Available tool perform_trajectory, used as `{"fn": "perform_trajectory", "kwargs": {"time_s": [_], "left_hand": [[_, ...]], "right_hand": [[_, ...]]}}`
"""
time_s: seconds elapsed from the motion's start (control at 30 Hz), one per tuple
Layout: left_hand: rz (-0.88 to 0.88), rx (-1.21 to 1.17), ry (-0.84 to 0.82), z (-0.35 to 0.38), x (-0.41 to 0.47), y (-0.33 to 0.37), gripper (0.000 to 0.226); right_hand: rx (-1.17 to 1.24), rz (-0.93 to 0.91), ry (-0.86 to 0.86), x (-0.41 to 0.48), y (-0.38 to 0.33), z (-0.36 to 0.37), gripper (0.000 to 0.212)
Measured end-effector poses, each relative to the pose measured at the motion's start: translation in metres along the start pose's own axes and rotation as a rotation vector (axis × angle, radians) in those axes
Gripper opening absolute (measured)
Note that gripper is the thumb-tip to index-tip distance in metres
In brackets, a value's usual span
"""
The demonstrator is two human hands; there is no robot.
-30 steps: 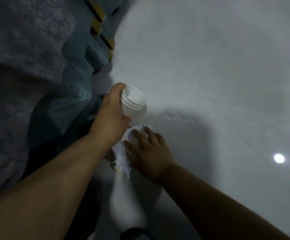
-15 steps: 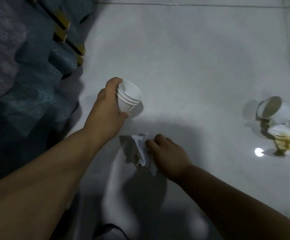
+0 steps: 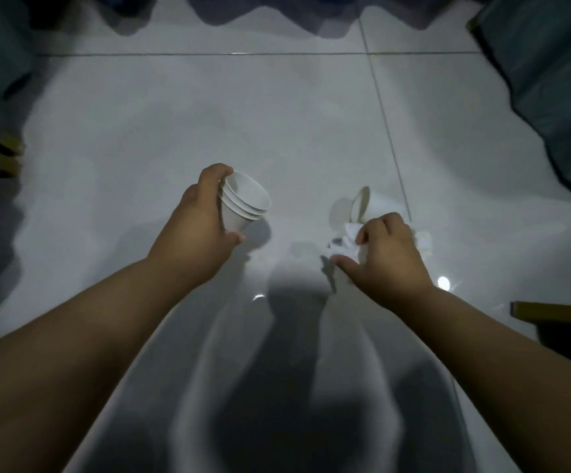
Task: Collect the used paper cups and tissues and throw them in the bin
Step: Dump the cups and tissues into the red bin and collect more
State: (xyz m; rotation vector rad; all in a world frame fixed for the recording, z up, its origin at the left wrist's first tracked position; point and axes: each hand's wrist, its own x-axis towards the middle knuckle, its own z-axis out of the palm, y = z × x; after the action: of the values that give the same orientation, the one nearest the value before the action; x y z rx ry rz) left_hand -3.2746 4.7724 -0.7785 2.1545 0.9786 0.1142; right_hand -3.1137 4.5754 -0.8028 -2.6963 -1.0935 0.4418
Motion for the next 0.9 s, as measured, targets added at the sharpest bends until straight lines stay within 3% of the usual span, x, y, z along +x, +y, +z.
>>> {"fn": "perform_trajectory", "kwargs": {"time_s": [0.17,0.23,0.33,0.47,0.63,0.8,0.9], "left_hand": [[0.031,-0.023,-0.057,0.024,0.000,0.032,0.081],[0.030,-0.040,-0.067,0.034,-0.002,0.038,0.081],[0.024,-0.042,-0.087,0.048,-0.006,0.041,0.082],[-0.005,-0.055,-0.120,0.062,-0.009,0.043,0.084],[0.005,-0.040,-0.141,0.072,-0.012,0.043,0.082],[0.013,-0.040,-0.151,0.075,-0.013,0.044,0.080],[0.011,-0.038,-0.151,0.075,-0.013,0.045,0.081]], "right_hand": [[0.012,0.202,0.075,0.001,0.049,-0.009,0.072],[0.028,0.325,0.023,0.006,0.062,-0.004,0.085],[0.000,0.399,-0.081,0.010,0.066,0.012,0.080],[-0.122,0.355,-0.140,-0.002,0.062,0.034,0.064],[-0.087,0.206,-0.101,-0.011,0.074,0.041,0.050],[-0.027,0.011,-0.023,-0.026,0.076,0.049,0.017],[-0.024,-0.049,0.041,-0.022,0.075,0.038,0.035]]}}
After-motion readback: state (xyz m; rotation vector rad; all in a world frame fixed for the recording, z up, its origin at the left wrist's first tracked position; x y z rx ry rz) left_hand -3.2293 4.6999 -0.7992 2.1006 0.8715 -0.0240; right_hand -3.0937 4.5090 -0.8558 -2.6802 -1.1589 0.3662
